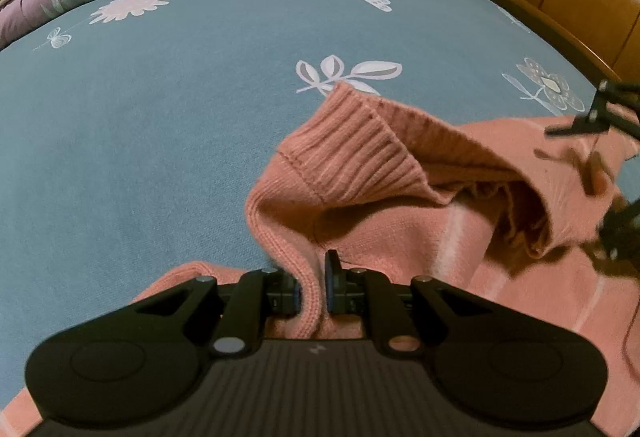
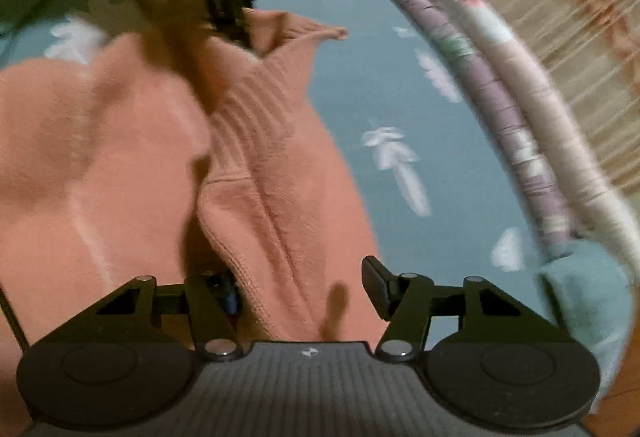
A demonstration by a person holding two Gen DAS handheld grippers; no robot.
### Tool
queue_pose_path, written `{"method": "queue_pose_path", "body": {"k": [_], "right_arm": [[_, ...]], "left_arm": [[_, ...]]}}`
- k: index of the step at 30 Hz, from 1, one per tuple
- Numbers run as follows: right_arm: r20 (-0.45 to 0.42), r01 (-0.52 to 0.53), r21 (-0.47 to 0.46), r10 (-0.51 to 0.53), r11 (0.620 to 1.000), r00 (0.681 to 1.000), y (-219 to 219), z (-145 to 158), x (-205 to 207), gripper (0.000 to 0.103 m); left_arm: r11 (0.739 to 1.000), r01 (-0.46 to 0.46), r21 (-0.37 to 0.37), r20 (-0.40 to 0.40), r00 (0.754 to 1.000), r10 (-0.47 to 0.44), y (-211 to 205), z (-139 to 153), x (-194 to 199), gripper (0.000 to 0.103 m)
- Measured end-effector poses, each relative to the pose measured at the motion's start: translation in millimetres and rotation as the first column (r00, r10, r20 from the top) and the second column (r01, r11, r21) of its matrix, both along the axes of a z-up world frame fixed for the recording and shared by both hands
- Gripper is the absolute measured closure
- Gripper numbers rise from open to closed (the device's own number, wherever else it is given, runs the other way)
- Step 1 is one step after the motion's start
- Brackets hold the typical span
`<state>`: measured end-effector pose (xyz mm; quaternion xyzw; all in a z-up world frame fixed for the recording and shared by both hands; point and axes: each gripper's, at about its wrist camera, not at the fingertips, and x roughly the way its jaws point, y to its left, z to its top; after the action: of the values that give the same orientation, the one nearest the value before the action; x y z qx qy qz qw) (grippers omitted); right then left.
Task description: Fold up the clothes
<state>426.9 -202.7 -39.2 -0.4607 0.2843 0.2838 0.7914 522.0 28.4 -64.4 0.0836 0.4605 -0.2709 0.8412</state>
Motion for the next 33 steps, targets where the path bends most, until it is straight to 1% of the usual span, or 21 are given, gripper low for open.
{"method": "queue_pose_path", "body": {"k": [3,5,6,7,8,11,12,14,16,19,22,25,26,30,31,32,33], "right_arm": [[0.092,-0.019,-0.078,0.026,0.997,0.995,7.8,-5.8,-16.3,0.04],[0.114,-0.025,-0.125,0.039,0.992,0.993,15.3,-18.7,-26.6,0.041],[0.124,-0.028,-0.149,0.046,0.988,0.991,19.1,-25.2,-31.8,0.046],[0.139,-0.024,-0.166,0.047,0.986,0.989,22.1,-31.1,-36.2,0.055],[0.159,-0.01,-0.173,0.038,0.985,0.987,23.8,-36.2,-39.4,0.06],[0.198,0.047,-0.186,-0.009,0.982,0.98,31.0,-43.6,-45.2,0.067],[0.206,0.068,-0.188,-0.028,0.98,0.978,33.0,-44.6,-46.1,0.067],[0.219,0.1,-0.189,-0.057,0.977,0.974,36.1,-48.3,-46.4,0.072],[0.242,0.109,-0.219,-0.055,0.97,0.969,41.8,-52.0,-46.2,0.072],[0.277,0.116,-0.243,-0.045,0.963,0.96,44.1,-48.2,-48.9,0.072],[0.285,0.105,-0.243,-0.033,0.964,0.958,46.5,-43.8,-52.0,0.072],[0.299,0.084,-0.276,0.003,0.958,0.954,53.9,-52.8,-49.5,0.074],[0.285,0.086,-0.274,-0.004,0.958,0.958,54.2,-55.0,-47.5,0.077],[0.246,0.089,-0.274,-0.019,0.958,0.969,55.5,-56.9,-44.3,0.078],[0.243,0.097,-0.262,-0.031,0.96,0.97,54.9,-57.6,-44.7,0.081],[0.239,0.106,-0.248,-0.045,0.963,0.97,53.9,-58.0,-45.1,0.086],[0.236,0.118,-0.228,-0.063,0.967,0.97,52.5,-57.9,-45.5,0.087]], "left_arm": [[1.0,-0.004,0.006,0.006,1.0,0.004,-1.1,-0.4,-0.9,0.095],[1.0,-0.009,0.01,0.014,1.0,0.009,-2.3,-0.7,-2.3,0.095],[1.0,-0.013,0.012,0.017,1.0,0.013,-2.9,-0.9,-3.2,0.095],[1.0,-0.014,0.016,0.022,1.0,0.014,-3.8,-1.1,-4.1,0.095],[1.0,-0.015,0.021,0.028,1.0,0.014,-4.8,-1.2,-5.1,0.095],[0.999,-0.015,0.032,0.036,0.999,0.014,-6.7,-1.3,-6.1,0.095],[0.999,-0.015,0.035,0.037,0.999,0.014,-7.1,-1.4,-6.0,0.095],[0.999,-0.015,0.04,0.036,0.999,0.014,-7.9,-1.4,-5.6,0.095],[0.999,-0.013,0.052,0.037,0.999,0.011,-9.6,-0.7,-5.7,0.094],[0.998,-0.011,0.066,0.045,0.999,0.008,-11.1,-0.5,-6.9,0.094],[0.998,-0.016,0.065,0.048,0.999,0.013,-10.9,-0.7,-7.9,0.094],[0.998,-0.022,0.063,0.052,0.998,0.019,-11.1,-1.0,-8.4,0.094],[0.998,-0.023,0.063,0.053,0.998,0.02,-11.1,-0.9,-8.7,0.094],[0.997,-0.025,0.07,0.057,0.998,0.021,-12.3,-0.9,-9.6,0.094],[0.997,-0.023,0.073,0.059,0.998,0.019,-12.6,-0.8,-9.6,0.094],[0.997,-0.022,0.075,0.06,0.998,0.017,-12.9,-0.7,-9.5,0.094],[0.997,-0.019,0.081,0.065,0.998,0.014,-13.4,-0.5,-10.1,0.094]]}}
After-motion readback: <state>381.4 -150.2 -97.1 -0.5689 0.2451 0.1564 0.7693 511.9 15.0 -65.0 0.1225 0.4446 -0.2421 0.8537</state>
